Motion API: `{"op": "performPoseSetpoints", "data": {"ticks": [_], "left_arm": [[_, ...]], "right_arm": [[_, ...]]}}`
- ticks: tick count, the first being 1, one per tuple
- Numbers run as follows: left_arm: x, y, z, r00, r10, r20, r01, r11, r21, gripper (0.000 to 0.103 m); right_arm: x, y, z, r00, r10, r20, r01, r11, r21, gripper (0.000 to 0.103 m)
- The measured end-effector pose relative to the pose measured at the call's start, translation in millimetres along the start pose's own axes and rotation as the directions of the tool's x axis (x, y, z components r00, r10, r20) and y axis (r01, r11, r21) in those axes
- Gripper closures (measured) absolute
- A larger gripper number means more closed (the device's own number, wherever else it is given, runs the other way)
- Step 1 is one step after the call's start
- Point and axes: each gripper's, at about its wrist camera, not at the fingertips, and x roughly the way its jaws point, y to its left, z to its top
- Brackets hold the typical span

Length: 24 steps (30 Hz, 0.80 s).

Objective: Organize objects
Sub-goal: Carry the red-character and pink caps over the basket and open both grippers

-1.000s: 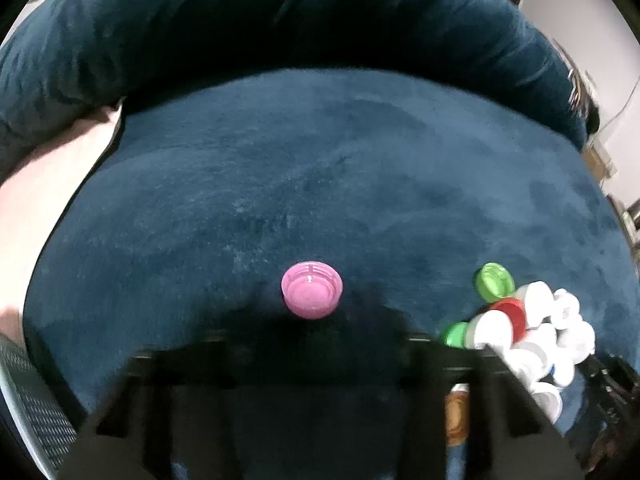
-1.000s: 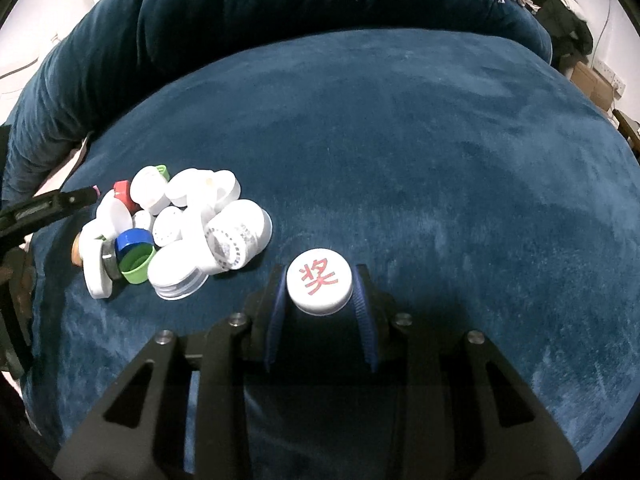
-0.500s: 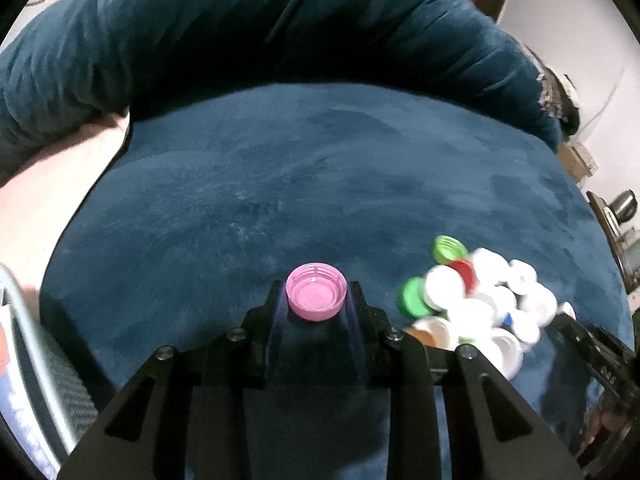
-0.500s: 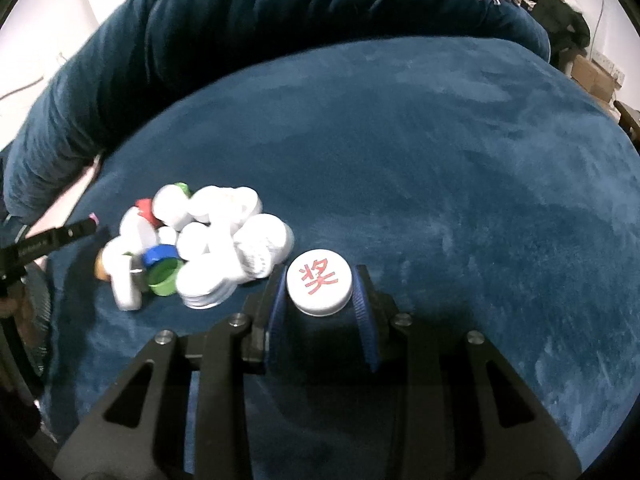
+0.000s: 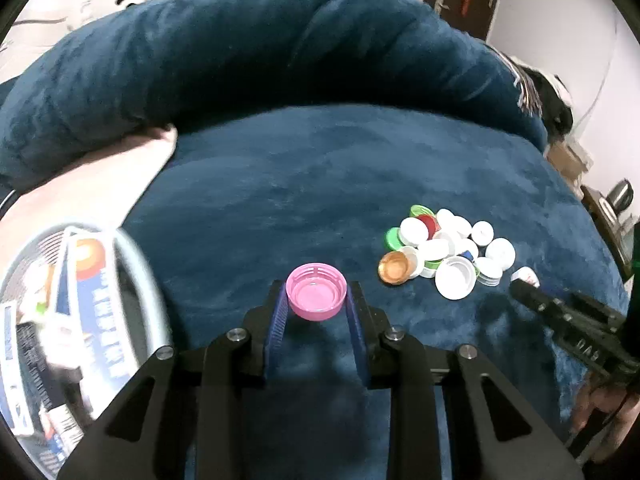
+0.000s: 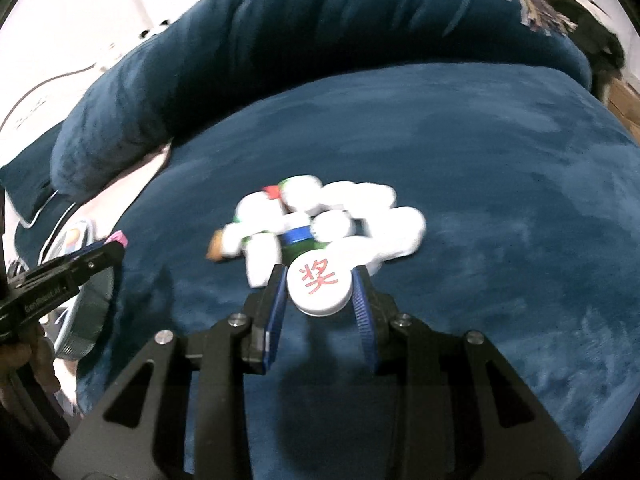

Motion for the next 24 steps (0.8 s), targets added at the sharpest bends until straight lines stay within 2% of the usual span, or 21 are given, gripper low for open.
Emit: {"op": "performPoseSetpoints", "data": {"ticks": [8,13,20,24], "left_arm": [[-54,55,-14,0.997,0.044,0.071,-0.036,0.994,-0.101,0.073],[-79,96,-21,0.992,0.084,0.096,-0.065,0.981,-0.182,0.073],[-115,182,-16,0.975,0.166,0.147,-0.105,0.929,-0.356,0.073],[-129,218,-9,0.965,0.211,0.156,-0.134,0.908,-0.397,0.073]], "right_arm": [[-2,67,-12,0.996,0.082,-0.018,-0.084,0.991,-0.104,0.070],[0,120,-15,0.988,0.147,-0.046,-0.153,0.971,-0.183,0.070],[4,204,-2,0.962,0.263,-0.067,-0.271,0.924,-0.269,0.070],[6,258,13,0.939,0.336,-0.072,-0.341,0.889,-0.305,0.070]]}}
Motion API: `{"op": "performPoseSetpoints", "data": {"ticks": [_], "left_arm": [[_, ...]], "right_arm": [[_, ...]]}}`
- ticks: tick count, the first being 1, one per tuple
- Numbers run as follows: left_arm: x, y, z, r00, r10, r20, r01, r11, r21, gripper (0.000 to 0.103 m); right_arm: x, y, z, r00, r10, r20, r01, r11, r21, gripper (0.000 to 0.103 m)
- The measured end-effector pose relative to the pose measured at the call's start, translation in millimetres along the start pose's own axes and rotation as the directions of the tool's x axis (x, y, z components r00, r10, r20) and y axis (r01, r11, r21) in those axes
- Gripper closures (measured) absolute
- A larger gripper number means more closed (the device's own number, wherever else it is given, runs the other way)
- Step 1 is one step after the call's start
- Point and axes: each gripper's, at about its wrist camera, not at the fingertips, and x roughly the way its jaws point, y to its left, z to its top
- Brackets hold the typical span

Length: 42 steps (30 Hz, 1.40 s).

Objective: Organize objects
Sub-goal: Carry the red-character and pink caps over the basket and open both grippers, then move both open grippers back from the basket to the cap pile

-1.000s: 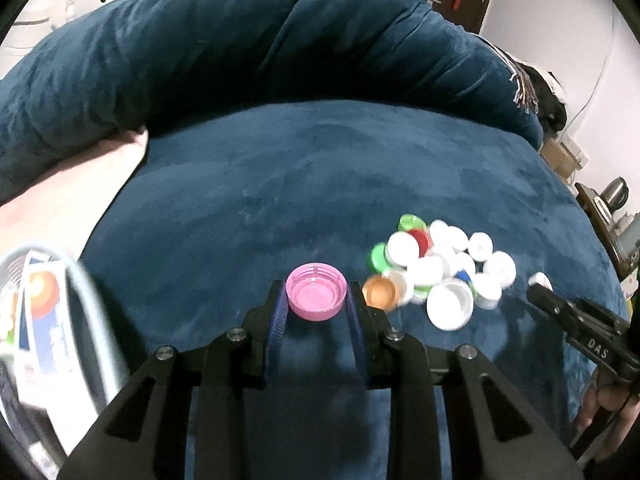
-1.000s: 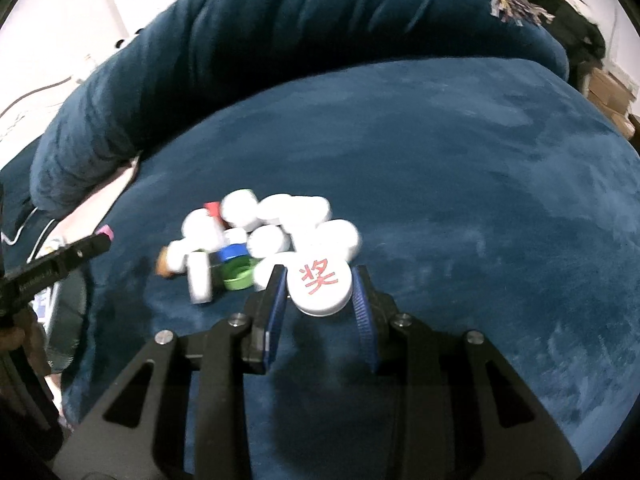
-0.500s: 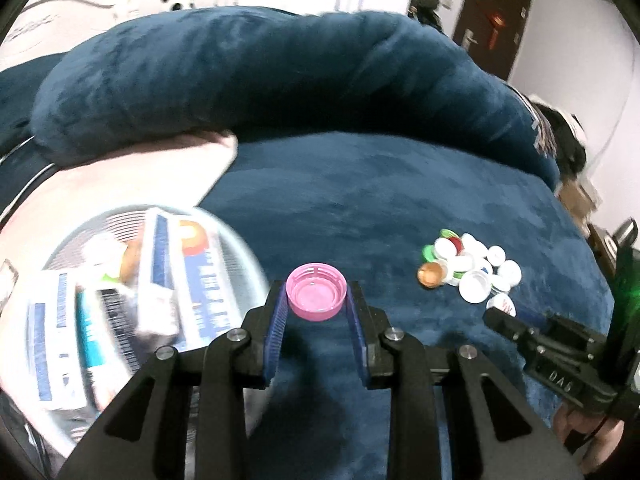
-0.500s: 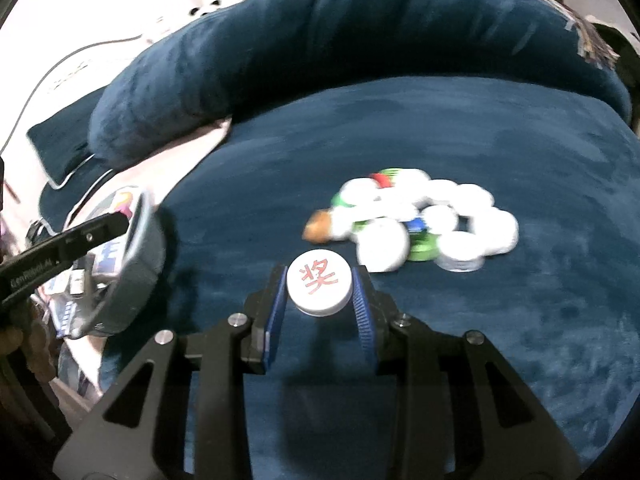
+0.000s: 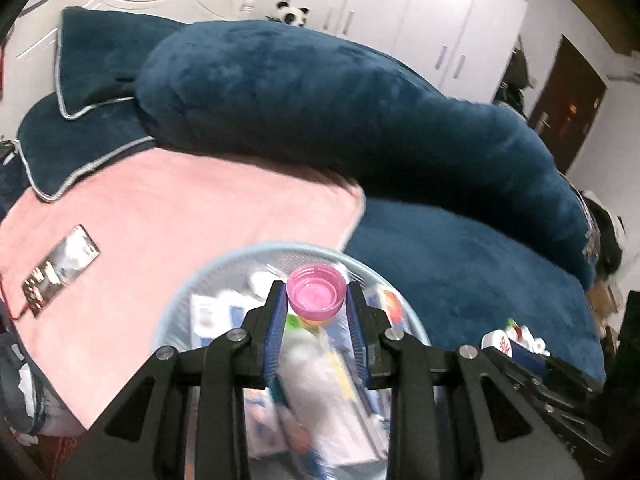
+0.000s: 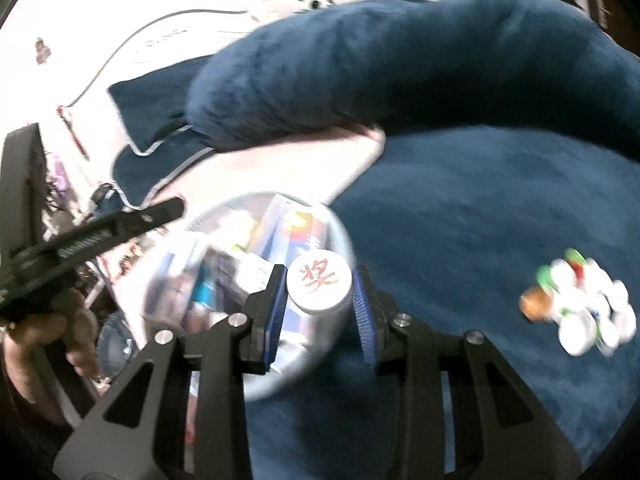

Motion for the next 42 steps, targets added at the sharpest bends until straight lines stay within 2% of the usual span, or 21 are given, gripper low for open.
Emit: {"op": "performPoseSetpoints", "data": {"ticks": [3,7,8,9,10,11,12,13,14,15,17,22,30,42], "left_arm": [[4,14,9,1.000,0.019,-0.002,-0.019,1.000,-0.005,0.073],[9,23,14,1.000,-0.004,0.003,0.004,0.999,-0.041,0.073],[12,26,14,1.000,-0.011,0.000,0.011,0.998,-0.055,0.060],[15,27,14,1.000,-0.007,-0.010,0.006,0.998,-0.060,0.047],[17,28,13,1.000,0.003,-0.022,-0.004,0.998,-0.067,0.020],[19,31,11,0.999,0.015,-0.032,-0.018,0.997,-0.077,0.008],[19,32,10,0.999,0.022,-0.041,-0.026,0.996,-0.084,0.005],[20,33,8,0.998,0.033,-0.052,-0.037,0.996,-0.084,0.003],[21,32,5,0.996,0.064,-0.067,-0.069,0.995,-0.070,0.001],[23,32,3,0.993,0.089,-0.075,-0.093,0.994,-0.056,0.001],[25,28,-3,0.986,0.141,-0.087,-0.144,0.989,-0.020,0.001],[22,12,-9,0.986,0.146,-0.084,-0.144,0.989,0.029,0.001],[22,-27,-13,0.988,0.129,-0.080,-0.121,0.988,0.093,0.001],[34,-113,-35,0.992,0.048,-0.116,-0.019,0.970,0.242,0.000]], "right_arm": [[11,29,18,0.999,0.047,0.007,-0.046,0.998,-0.036,0.069],[27,51,37,0.995,0.101,0.003,-0.101,0.994,-0.039,0.068],[33,53,41,0.990,0.140,-0.008,-0.141,0.990,-0.028,0.068],[38,52,43,0.985,0.171,-0.024,-0.171,0.985,-0.010,0.062],[40,51,45,0.984,0.176,-0.035,-0.176,0.984,0.005,0.057],[40,50,46,0.985,0.167,-0.036,-0.167,0.986,0.016,0.044],[37,47,44,0.987,0.157,-0.024,-0.156,0.988,0.022,0.031],[33,44,43,0.990,0.138,-0.012,-0.138,0.990,0.025,0.023],[30,40,41,0.993,0.118,-0.001,-0.118,0.993,0.027,0.009],[26,35,39,0.996,0.089,0.007,-0.089,0.996,0.028,0.003],[24,25,36,0.999,0.036,0.008,-0.036,0.999,0.023,0.002],[16,0,29,0.994,-0.110,-0.018,0.109,0.994,-0.025,0.000],[-14,-46,19,0.984,-0.178,-0.015,0.178,0.984,0.022,0.000],[-60,-122,-16,0.962,-0.270,-0.035,0.273,0.958,0.086,0.000]]}}
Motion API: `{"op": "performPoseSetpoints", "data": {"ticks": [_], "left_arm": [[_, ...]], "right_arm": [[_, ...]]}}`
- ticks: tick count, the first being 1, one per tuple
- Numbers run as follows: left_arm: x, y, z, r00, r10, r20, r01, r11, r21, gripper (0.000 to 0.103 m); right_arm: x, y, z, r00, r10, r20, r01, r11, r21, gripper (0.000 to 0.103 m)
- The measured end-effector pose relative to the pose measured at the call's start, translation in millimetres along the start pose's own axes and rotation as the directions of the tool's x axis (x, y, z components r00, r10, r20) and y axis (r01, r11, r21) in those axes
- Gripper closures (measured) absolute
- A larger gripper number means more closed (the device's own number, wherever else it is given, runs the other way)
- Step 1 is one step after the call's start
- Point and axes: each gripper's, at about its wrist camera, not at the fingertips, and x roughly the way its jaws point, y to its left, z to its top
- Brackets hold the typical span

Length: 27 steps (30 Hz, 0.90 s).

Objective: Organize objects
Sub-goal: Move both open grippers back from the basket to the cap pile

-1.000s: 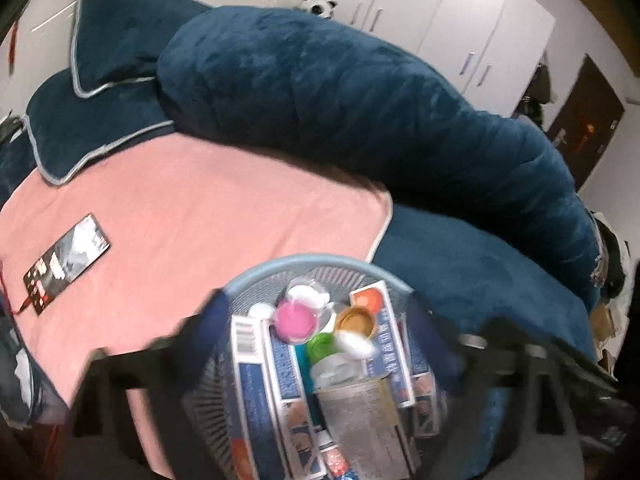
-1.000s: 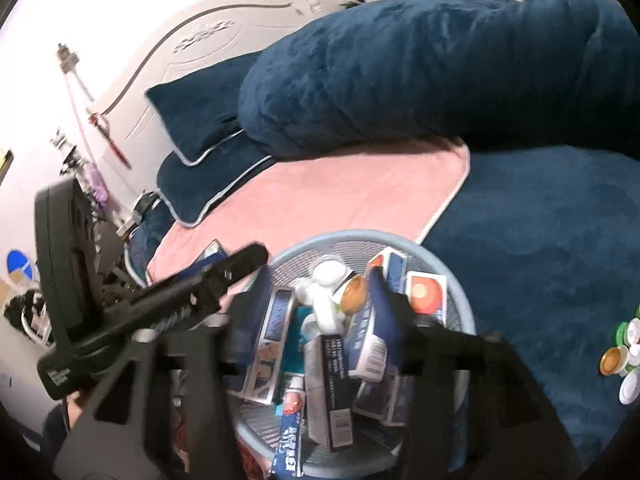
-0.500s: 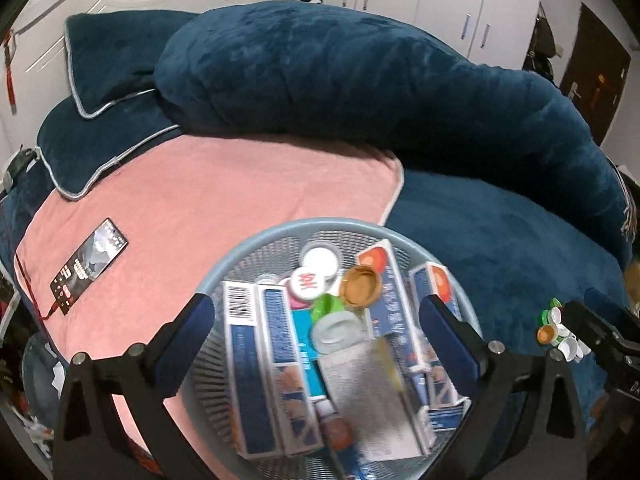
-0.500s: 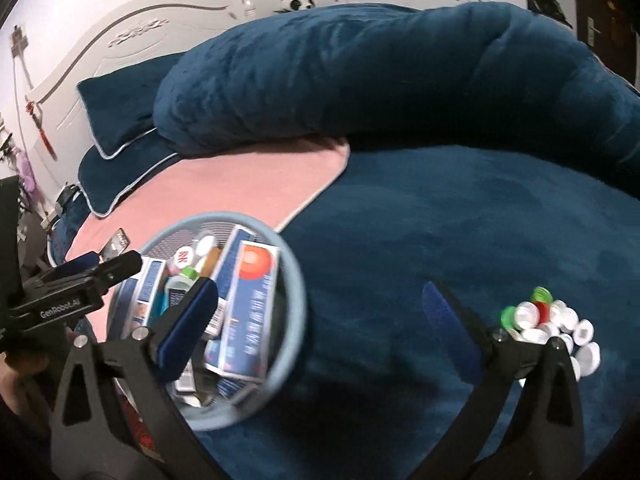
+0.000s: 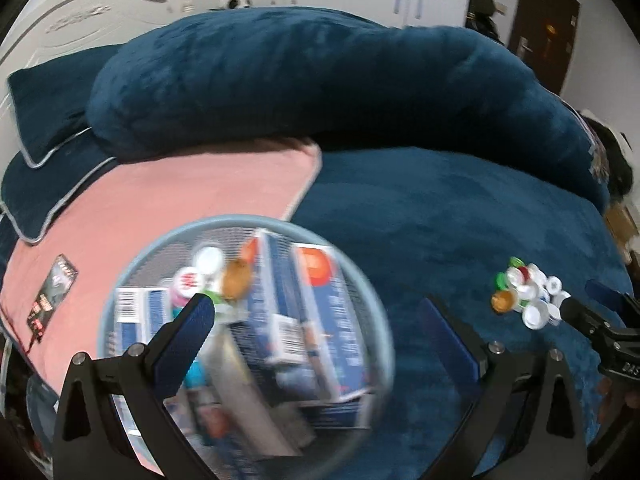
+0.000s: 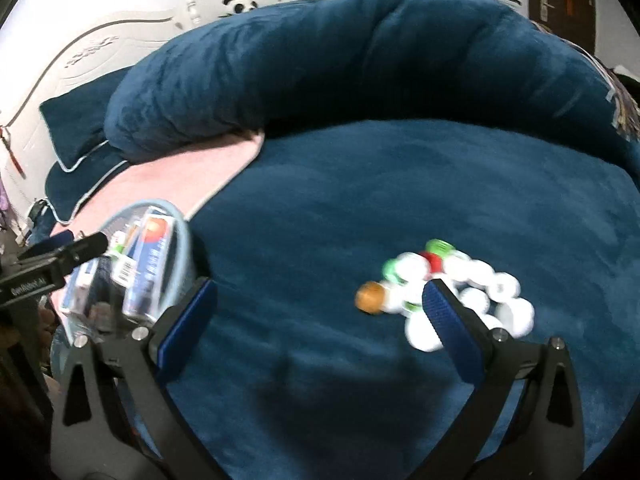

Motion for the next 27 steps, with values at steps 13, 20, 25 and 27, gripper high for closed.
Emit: {"op": "performPoseSetpoints", "data": {"ticks": [13,20,25,27], "left_arm": [[33,-112,-24,0.986,-0.123,-0.113,0.144,0.970,0.194,0.000],[63,-147,-37,0.970,-0.158,-0.187,0.197,0.958,0.211,0.000],[76,-152,-39,0.967,-0.156,-0.203,0.197,0.960,0.201,0.000],[79,-149,-39,0.967,-0.148,-0.207,0.189,0.963,0.193,0.000]], "right_arm": [[-8,-115,-48,0.992,-0.117,-0.055,0.125,0.978,0.168,0.000],[13,-138,-71,0.975,-0.194,-0.105,0.211,0.958,0.194,0.000],[20,-130,-52,0.966,-0.254,-0.053,0.259,0.956,0.136,0.000],[29,-127,-45,0.959,-0.280,-0.047,0.284,0.954,0.102,0.000]]}}
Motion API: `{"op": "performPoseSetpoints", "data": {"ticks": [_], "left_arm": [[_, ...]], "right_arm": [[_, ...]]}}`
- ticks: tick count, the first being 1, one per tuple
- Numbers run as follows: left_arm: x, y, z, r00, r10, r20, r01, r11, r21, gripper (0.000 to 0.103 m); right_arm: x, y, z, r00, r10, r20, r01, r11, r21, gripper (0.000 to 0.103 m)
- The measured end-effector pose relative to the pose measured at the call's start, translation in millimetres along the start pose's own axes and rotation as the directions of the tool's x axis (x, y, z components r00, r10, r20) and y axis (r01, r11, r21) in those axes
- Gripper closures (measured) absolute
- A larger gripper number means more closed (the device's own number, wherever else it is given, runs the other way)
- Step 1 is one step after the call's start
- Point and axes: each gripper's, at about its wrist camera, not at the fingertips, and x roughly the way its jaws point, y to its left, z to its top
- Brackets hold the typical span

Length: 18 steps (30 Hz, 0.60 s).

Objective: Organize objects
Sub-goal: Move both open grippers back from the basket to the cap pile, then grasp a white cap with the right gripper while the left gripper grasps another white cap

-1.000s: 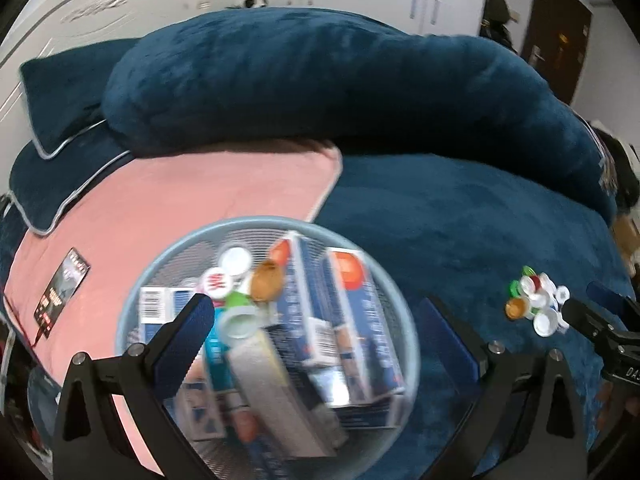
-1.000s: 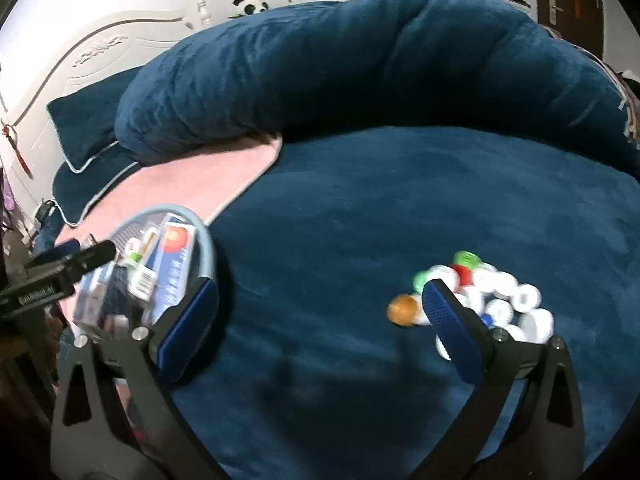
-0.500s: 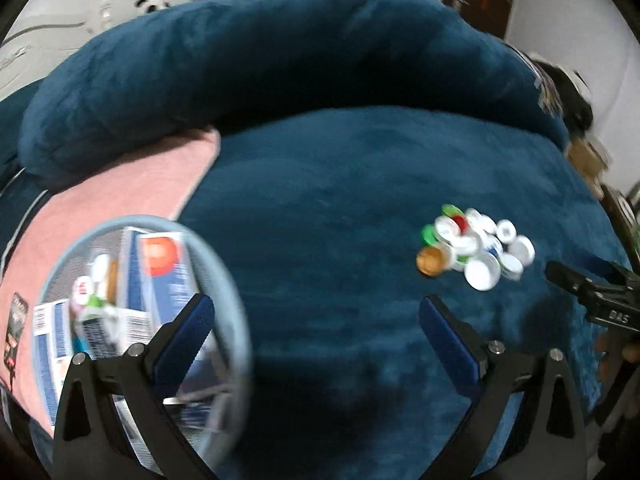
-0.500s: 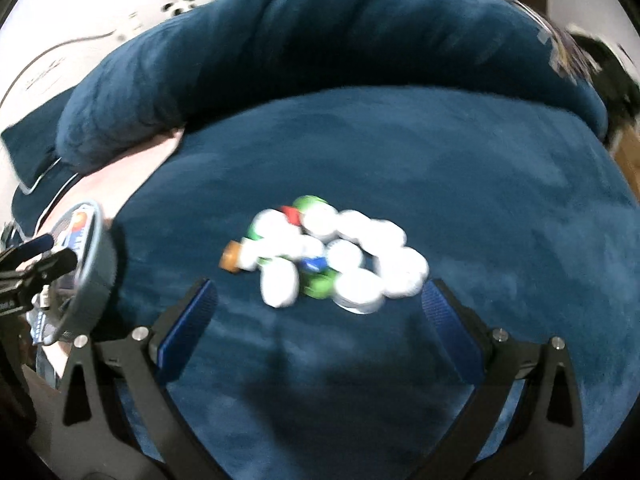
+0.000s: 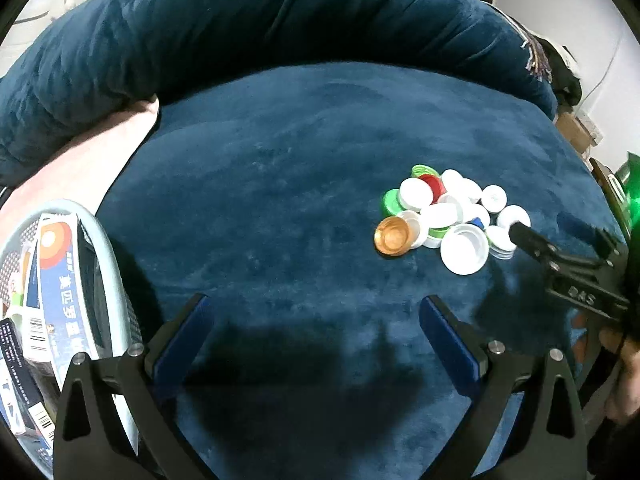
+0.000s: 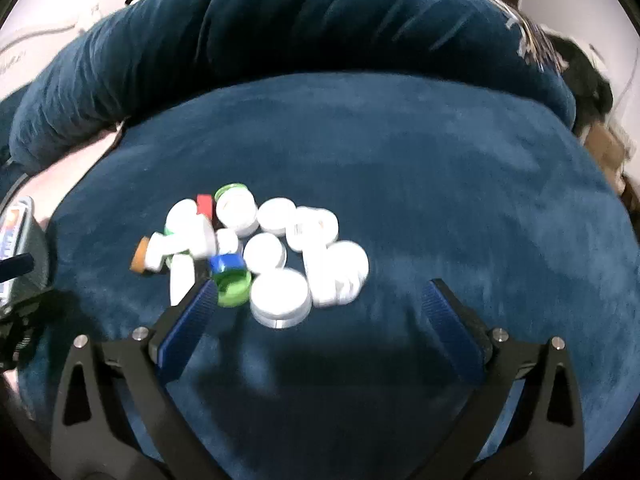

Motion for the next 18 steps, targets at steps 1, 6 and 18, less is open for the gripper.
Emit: {"op": "performPoseSetpoints", "data": {"ticks": [1,6,18], "left_arm": [[0,3,0,1.000,0.003,-0.001,-0.003,1.000,-0.005,0.000],[3,19,-1,1.000,0.014,-0.010,-0.014,0.998,-0.054,0.000],[12,12,1,0.999,-0.021,-0.029,0.019,0.997,-0.076,0.001]], "right_arm": [[4,3,3,1.000,-0.020,-0.001,0.020,1.000,-0.017,0.000],[12,34,0,1.000,0.006,-0.001,-0.006,0.983,-0.185,0.000],[-15,1,-19,0.995,0.088,-0.039,-0.090,0.995,-0.045,0.000]]}}
